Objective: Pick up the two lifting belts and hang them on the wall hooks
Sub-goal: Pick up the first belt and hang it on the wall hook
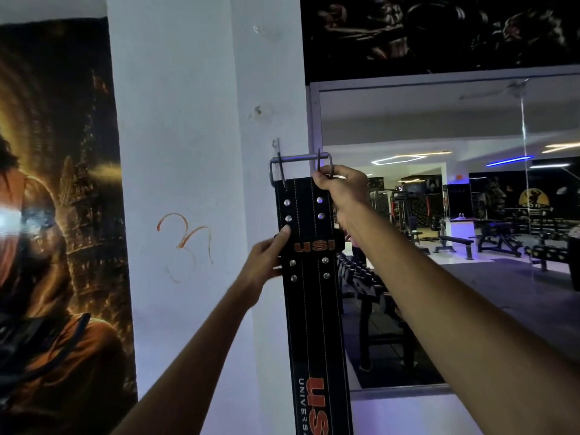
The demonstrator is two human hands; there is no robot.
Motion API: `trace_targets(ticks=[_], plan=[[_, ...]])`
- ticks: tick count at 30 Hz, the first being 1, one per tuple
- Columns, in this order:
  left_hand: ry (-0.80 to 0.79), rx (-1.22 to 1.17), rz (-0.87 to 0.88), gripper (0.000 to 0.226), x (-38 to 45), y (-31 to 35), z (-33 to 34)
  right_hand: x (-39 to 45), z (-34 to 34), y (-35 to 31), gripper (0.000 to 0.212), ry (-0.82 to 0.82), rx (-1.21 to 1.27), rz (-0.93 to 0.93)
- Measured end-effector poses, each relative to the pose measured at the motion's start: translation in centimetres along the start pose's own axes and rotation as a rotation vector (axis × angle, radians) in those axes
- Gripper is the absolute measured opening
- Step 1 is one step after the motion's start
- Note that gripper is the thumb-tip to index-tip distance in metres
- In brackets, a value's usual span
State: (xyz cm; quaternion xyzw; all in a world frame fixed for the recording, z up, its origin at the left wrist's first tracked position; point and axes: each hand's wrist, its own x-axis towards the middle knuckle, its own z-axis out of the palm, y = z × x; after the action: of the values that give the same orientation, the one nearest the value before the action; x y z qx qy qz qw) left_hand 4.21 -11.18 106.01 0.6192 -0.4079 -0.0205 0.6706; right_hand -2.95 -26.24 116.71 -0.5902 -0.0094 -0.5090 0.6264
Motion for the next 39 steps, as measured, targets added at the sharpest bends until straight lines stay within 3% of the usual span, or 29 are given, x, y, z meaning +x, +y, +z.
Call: trace_targets(ticks=[3, 8, 11, 14, 20, 27, 33, 39], plan=[[-0.021, -0.006, 0.030, 0.038, -2.0, -3.7, 0.2, 0.0, -0.2, -0.2, 0.015, 0.017, 0.035, 0.006], [-0.116, 0.047, -0.077, 0.004, -5.5, -10.5, 1.1, -0.9, -0.6, -0.1, 0.016, 0.008, 0.052, 0.055], [-0.190, 0.080, -0.133, 0.014, -7.4, -13.9, 1.1, -0.9, -0.9, 1.0, 0.020, 0.019, 0.012, 0.046], [-0.234, 0.129, -0.173, 0.010, -8.2, -14.8, 0.8, -1.2, -1.0, 2.0, 0.019, 0.034, 0.004, 0.066], [-0.081, 0.054, -0.127, 0.020, -6.2, -12.5, 0.5, -1.6, -1.0, 2.6, 0.020, 0.073, 0.007, 0.094], [-0.275, 0.198, -0.195, 0.015, -10.2, -18.9, 0.0, -2.1, -0.9, 2.1, 0.019, 0.079, 0.011, 0.084], [-0.173, 0.059, -0.157, 0.010, -8.3, -16.0, -0.2, -2.5, -0.9, 3.2, 0.022, 0.065, 0.004, 0.103], [-0.401, 0.339, -0.199, 0.028, -9.1, -16.7, -0.9, -3.2, -1.3, 4.1, 0.026, 0.074, 0.004, 0.144]])
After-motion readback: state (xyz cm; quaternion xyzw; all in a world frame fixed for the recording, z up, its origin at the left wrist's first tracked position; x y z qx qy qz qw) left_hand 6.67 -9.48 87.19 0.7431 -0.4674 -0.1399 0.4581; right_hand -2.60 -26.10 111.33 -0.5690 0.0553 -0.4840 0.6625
